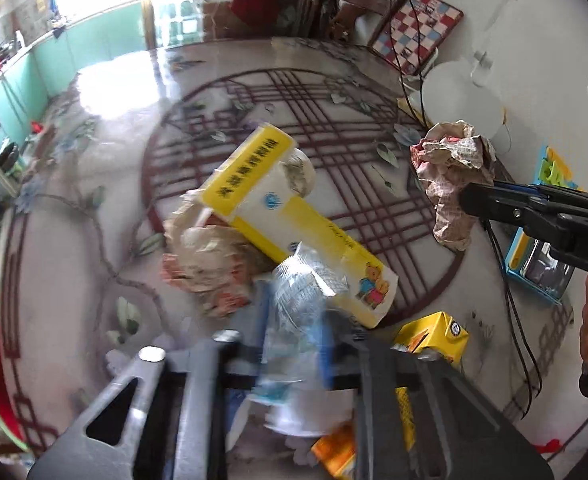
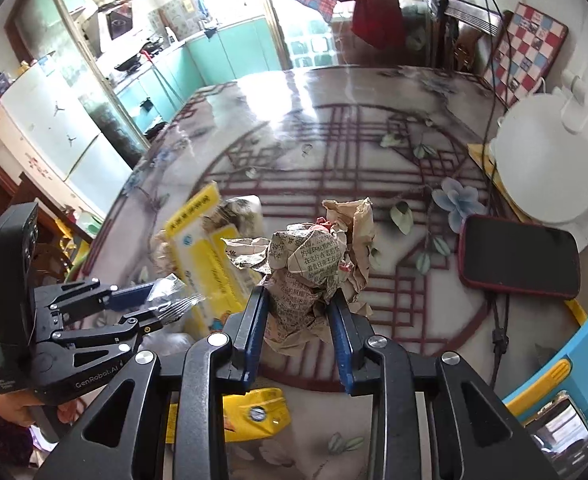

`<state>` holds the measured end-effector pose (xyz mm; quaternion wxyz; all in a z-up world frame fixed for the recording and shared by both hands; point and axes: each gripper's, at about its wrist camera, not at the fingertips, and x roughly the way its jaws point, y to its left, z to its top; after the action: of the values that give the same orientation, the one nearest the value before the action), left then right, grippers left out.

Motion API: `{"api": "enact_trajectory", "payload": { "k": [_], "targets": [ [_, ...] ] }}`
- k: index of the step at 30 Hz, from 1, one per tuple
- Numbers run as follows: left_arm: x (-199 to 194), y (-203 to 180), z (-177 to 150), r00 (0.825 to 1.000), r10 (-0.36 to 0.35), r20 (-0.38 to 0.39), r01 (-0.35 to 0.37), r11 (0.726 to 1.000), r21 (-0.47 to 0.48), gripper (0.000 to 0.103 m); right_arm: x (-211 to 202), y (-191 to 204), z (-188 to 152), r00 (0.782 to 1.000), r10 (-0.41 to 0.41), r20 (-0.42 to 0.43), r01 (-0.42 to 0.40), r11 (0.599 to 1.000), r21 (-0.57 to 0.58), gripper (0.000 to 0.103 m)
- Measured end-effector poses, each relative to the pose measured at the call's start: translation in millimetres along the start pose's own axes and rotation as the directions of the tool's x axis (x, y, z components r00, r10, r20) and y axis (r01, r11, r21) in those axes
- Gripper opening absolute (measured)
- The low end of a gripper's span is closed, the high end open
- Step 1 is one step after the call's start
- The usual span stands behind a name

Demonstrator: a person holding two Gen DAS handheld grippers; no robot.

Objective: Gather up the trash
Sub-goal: 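Grasp the crumpled brown paper with the right gripper while the left grasps a clear plastic bag, then carry the paper and the plastic bag over the red bucket with both grippers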

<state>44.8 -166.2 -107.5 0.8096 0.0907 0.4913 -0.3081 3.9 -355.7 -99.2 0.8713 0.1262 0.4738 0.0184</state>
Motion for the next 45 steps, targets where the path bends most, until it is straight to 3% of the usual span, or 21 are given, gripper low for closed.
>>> {"api": "enact_trajectory", "payload": {
  "k": [9, 23, 45],
  "targets": [
    [-44, 32, -11, 0.996, 0.056, 0.073, -0.044, 0.988, -0.151, 0.009, -4, 44, 13, 0.998, 0.064, 0.026, -0.061, 0.995, -0.078, 0.028],
    [-77, 88, -43, 0.979, 0.197, 0.049, -0.176, 0.944, -0.278, 0.009, 2, 111, 15, 0.993, 0.119, 0.018, -0.115, 0.981, -0.154, 0.029],
    [-112, 218, -90, 0.981, 0.192, 0.03, -0.174, 0.933, -0.315, 0.009, 38, 240, 2, 0.999, 0.05, 0.0, -0.049, 0.989, -0.142, 0.029]
  ]
}}
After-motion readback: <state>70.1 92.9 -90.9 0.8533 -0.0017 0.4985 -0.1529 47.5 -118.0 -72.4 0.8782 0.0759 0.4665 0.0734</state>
